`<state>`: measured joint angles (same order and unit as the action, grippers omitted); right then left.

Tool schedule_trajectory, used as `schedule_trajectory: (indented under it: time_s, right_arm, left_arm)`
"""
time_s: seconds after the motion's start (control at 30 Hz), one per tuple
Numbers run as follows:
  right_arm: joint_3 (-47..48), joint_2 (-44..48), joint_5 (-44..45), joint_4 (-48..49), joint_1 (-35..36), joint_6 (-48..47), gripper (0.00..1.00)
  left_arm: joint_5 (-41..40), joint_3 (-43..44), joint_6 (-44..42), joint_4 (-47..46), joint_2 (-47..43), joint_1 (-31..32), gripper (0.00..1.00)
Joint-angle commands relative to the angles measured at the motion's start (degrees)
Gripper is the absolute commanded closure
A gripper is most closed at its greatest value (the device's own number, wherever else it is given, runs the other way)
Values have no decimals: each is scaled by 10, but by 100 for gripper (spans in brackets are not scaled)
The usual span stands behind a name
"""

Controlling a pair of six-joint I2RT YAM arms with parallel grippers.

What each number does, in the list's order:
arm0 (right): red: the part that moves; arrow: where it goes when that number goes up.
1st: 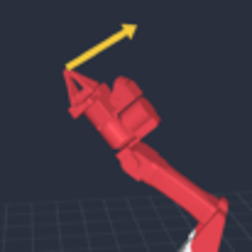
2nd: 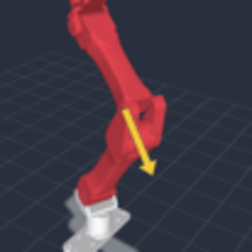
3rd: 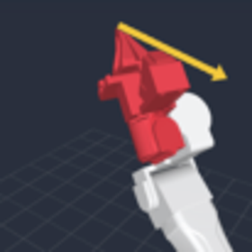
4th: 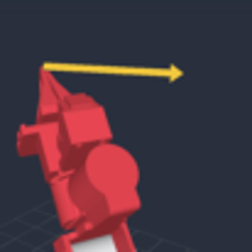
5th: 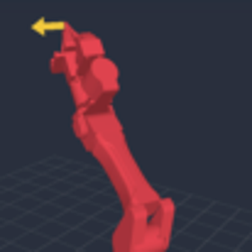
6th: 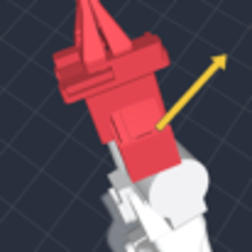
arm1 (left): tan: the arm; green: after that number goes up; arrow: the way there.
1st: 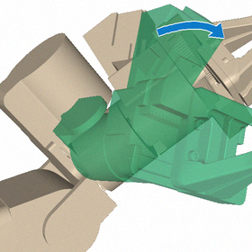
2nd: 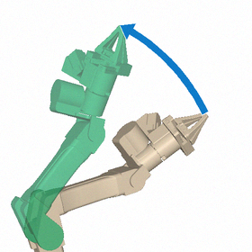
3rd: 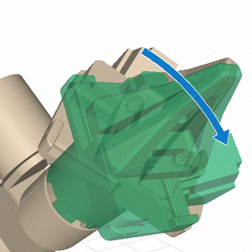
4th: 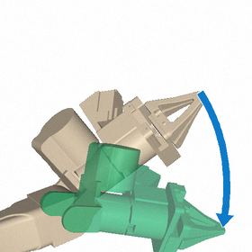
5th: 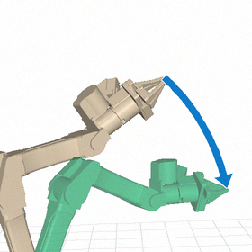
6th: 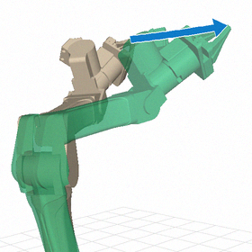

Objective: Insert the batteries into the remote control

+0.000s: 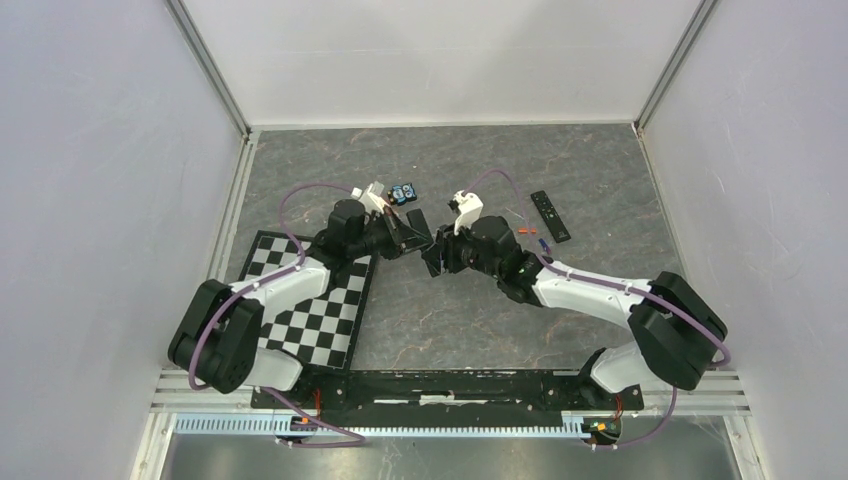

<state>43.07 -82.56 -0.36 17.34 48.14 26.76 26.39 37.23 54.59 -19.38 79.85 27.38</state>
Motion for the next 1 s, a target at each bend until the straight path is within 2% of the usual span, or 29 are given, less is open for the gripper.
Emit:
schedule_trajectory:
  time_s: [0.0, 0.1, 0.17, 0.27, 0.4, 0.53, 0.63, 0.7, 0.9, 0.97]
  right_arm:
    - [27, 36, -106, 8, -33, -13, 48]
    - [21, 72, -184, -30, -67, -84, 22]
    - [32, 93, -235, -64, -92, -135, 11]
    - [64, 100, -303, -90, -127, -174, 6]
    - [142, 71, -387, -112, -154, -180, 5]
    - [231, 28, -490, -167, -159, -231, 8]
    - [287, -3, -521, -274, -158, -303, 14]
    - [302, -8, -532, -311, -159, -330, 18]
    - [290, 6, -611, -335, -159, -355, 42]
    - [279, 12, -631, -318, -158, -344, 55]
  left_arm:
    - [38, 9, -47, -38, -12, 7, 98]
    - [64, 9, -85, -38, -27, 7, 98]
    - [97, 8, -104, -44, -36, 7, 98]
    - [155, -6, -97, -115, -48, 8, 98]
    - [219, -23, -59, -230, -58, 20, 98]
    - [257, -23, -67, -239, -75, 32, 98]
    - [264, -24, -74, -240, -92, 36, 98]
    - [267, -25, -80, -235, -103, 37, 98]
    - [271, -17, -118, -183, -134, 40, 98]
    - [270, -13, -136, -153, -145, 43, 98]
